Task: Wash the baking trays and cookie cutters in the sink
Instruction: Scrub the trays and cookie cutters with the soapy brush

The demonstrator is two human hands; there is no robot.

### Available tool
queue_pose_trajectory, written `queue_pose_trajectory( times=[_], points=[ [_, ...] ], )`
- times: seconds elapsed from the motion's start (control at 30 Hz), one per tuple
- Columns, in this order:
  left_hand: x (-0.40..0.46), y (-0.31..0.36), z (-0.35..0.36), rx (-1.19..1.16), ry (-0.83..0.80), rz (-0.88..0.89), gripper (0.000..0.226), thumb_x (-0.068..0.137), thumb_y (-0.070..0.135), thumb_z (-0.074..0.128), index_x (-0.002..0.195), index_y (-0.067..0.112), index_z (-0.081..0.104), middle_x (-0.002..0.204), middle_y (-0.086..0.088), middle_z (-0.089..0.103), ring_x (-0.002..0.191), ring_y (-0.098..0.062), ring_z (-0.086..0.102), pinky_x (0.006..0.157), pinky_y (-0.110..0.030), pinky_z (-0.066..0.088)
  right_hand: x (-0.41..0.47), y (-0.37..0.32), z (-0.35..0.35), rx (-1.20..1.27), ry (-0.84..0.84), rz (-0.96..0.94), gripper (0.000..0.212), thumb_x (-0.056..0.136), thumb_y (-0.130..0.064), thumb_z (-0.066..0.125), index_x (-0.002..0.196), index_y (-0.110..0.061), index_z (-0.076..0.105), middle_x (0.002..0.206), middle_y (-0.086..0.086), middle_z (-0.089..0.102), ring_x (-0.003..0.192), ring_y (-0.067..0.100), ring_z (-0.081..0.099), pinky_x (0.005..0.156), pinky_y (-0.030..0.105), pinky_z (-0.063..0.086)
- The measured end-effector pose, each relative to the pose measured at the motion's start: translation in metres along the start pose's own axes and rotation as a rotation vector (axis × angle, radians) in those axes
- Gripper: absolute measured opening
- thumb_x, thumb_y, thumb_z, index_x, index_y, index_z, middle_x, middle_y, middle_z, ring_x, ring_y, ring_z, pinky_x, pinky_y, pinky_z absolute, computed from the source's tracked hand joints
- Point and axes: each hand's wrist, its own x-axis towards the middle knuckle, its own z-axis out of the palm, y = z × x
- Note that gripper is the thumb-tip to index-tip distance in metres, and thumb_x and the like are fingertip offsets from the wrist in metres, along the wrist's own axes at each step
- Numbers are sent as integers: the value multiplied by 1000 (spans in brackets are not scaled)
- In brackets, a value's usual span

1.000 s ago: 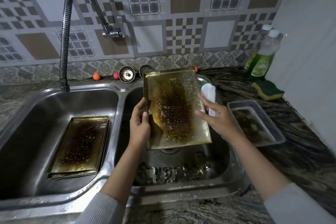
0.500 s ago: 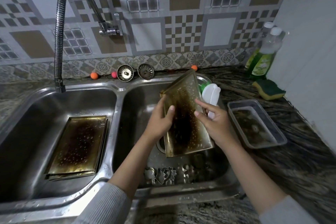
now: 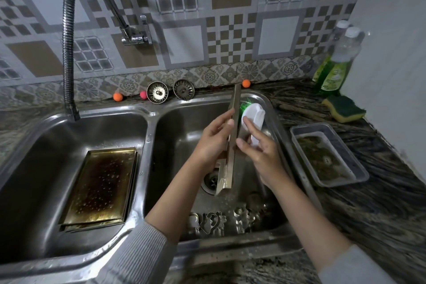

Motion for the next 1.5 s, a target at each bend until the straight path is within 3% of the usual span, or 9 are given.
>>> queue_pose_trajectory(
  times=[0.13,0.3,0.47,0.6,0.73,0.97,1.13,1.3,1.5],
  points=[
    [0,-5,-7,101,1,104,55,81,12,68,131,28,53,130,-9,59,121,-24,56,96,-42,52,3,-1,0,31,0,5,53,89,-4,59,139,-13,43,147,2,41,132,14,44,105,23,41],
    [3,-5,-21,157,65,154,65,76,-24,51,134,5,49,114,-7,64,90,-1,65,78,-21,53,9,2,-5,-26,27,20,44,82,-30,65,122,-45,58,130,-9,56,128,22,47,109,42,37],
    [-2,-12,-39,154,153,155,60,80,-13,49,127,24,57,109,5,68,67,-12,54,53,-21,43,23,-4,-25,-202,61,-34,46,94,-20,56,137,-35,46,62,-8,49,56,5,51,54,17,44],
    [-7,-19,-37,99,138,104,65,81,-15,42,128,28,56,99,22,71,72,-23,43,54,-27,33,35,-18,-21,-382,50,-88,54,95,-17,55,144,-26,34,114,-33,46,94,-25,48,75,-2,37],
    [-13,-19,-31,-15,136,57,67,71,-8,47,129,24,55,110,4,71,97,-30,49,83,-43,37,49,-24,-19,-549,130,-23,57,93,-29,58,145,-34,34,132,-20,47,115,-1,47,79,9,39],
    [-22,-12,-36,-225,214,20,72,79,-27,34,138,13,46,121,-2,63,104,-9,64,85,-21,54,32,-6,-8,-601,-13,-37,57,87,-27,67,140,-23,45,130,-9,54,112,11,55,68,0,41],
    [-26,-21,-31,-252,135,-8,75,77,-26,37,129,24,56,143,-9,48,130,-26,47,108,-49,39,54,-21,-16,-618,239,72,55,87,-33,66,138,-24,48,119,-2,59,104,19,61,65,18,45],
    [-18,-7,-41,-425,305,-4,74,77,-24,32,136,17,49,134,-19,55,108,-26,58,88,-32,51,6,-9,15,-641,6,-138,59,86,-24,68,139,-21,44,126,-15,50,109,0,55,77,-2,39],
    [-23,-3,-39,-380,241,5,76,77,-25,30,139,16,45,123,-7,65,97,-16,65,76,-23,55,18,-17,-3,-669,240,-23,59,88,-28,65,141,-21,42,114,-9,59,102,9,58,74,8,37]
  ],
)
